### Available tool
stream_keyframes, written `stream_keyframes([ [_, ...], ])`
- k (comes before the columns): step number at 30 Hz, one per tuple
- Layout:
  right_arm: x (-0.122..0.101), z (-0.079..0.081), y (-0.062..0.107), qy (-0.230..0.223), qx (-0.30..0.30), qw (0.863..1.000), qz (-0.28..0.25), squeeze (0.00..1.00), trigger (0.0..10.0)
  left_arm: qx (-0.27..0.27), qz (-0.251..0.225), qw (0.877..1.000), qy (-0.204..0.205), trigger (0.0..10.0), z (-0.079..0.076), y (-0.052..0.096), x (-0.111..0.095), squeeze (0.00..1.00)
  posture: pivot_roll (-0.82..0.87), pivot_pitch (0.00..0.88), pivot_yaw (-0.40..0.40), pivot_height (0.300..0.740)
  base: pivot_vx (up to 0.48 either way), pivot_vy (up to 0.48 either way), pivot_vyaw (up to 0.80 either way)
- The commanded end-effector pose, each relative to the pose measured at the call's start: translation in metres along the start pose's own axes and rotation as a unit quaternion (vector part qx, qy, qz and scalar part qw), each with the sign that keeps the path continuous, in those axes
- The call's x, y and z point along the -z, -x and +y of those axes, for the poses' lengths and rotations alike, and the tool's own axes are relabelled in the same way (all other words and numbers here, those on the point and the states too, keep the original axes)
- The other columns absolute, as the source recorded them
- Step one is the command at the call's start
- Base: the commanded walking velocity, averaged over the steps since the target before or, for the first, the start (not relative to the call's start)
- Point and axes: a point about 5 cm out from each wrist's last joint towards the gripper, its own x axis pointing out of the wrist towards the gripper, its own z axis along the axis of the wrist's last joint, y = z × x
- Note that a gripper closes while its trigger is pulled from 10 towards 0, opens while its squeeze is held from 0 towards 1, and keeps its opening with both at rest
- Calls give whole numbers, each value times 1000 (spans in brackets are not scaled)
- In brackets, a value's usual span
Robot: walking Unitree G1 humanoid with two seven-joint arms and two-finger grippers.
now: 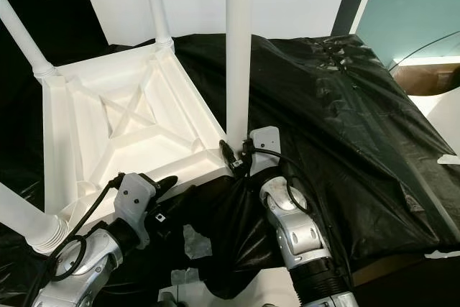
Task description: Building children table
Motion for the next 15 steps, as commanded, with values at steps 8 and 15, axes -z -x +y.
stream_keyframes([
  [8, 13, -20, 5, 1, 0, 1000, 23, 1000, 10000, -52, 13, 999, -7, 10000, 13, 0, 5, 0, 98, 80, -6, 740, 0, 0, 0],
  [15, 9, -28, 10, 6, -40, 999, 1, 1000, 10000, -53, 11, 998, -10, 10000, 14, 0, 3, 0, 105, 76, -2, 740, 0, 0, 0],
])
